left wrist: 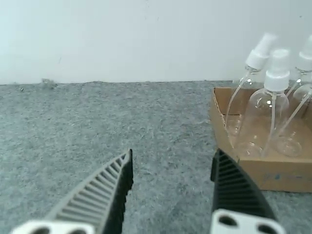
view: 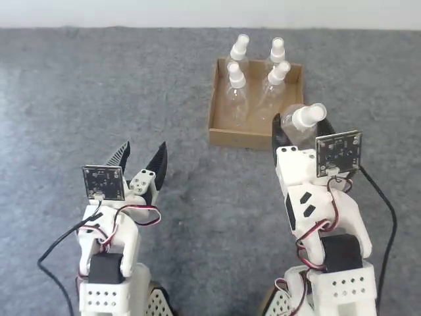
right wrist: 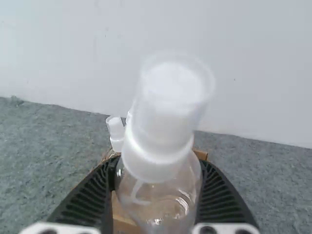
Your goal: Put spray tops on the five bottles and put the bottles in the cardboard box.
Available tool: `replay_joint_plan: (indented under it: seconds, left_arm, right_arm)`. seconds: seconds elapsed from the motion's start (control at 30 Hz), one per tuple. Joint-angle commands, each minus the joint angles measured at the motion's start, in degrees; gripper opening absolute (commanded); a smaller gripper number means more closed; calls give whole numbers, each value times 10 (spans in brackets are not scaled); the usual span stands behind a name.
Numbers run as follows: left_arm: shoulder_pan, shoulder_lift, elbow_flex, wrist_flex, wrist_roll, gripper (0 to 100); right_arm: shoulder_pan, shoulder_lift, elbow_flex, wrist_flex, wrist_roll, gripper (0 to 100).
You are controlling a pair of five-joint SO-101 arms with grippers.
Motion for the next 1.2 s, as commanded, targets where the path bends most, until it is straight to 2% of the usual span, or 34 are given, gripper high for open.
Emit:
replay_joint_plan:
  seconds: [0.0,0.37,0.53,0.67,0.83,1.17]
  left_arm:
    - [-2,-14,-3,-17,-6,246]
    - [-1,-14,-1,-18,-6,246]
    - [0,-14,0,-18,-6,246]
    - [-2,-14,0,-18,-6,246]
    - [-2,-14,-1,-18,-6,246]
    - [-4,-14,-2,-18,-6,246]
  right_arm:
    - [7,0,-51,-4,-2,69]
    - [59,225,-161,-7,-4,69]
    - [56,302,-163,-67,-6,69]
    - [54,348,-164,-99,-11,69]
    - [58,395,-164,-145,-51,69]
    - [58,466,-164,-209,-52,69]
